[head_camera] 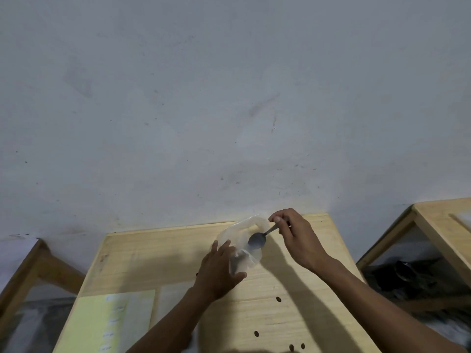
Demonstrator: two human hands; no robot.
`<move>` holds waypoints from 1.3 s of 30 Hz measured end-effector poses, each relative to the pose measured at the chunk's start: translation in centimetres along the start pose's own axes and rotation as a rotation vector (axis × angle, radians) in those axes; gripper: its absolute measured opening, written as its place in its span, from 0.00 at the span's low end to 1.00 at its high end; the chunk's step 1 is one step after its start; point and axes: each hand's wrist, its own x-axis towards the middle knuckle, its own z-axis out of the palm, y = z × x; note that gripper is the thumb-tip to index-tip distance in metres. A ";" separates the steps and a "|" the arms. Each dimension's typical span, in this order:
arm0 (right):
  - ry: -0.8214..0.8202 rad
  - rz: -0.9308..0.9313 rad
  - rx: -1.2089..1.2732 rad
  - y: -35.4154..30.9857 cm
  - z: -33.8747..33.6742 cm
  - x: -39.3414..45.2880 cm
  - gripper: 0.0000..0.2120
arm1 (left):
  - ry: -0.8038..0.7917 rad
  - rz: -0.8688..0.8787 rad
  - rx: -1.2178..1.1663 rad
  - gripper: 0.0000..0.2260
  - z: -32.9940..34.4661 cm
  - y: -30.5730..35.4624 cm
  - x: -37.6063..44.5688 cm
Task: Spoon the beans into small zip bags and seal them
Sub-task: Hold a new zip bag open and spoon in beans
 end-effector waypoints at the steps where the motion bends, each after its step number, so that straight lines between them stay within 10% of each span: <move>1: -0.026 -0.044 -0.020 -0.2 0.1 0.0 0.09 | 0.001 -0.003 -0.005 0.33 0.0 0.0 -0.1; 6: 0.095 -0.025 0.065 -0.8 -0.3 0.8 0.07 | 0.063 -0.006 -0.041 0.32 -0.2 -0.1 -0.7; 13: 0.500 0.518 0.493 3.4 -1.0 2.1 0.09 | 0.125 -0.015 -0.079 0.32 -1.1 -1.0 -1.9; 32: 0.163 0.790 0.377 12.2 2.1 -2.1 0.08 | 0.244 0.038 -0.189 0.30 -3.5 1.2 -0.4; 39: -0.080 0.842 -0.032 11.4 -0.1 -2.6 0.14 | 0.238 0.040 -0.180 0.30 -3.7 1.5 -0.3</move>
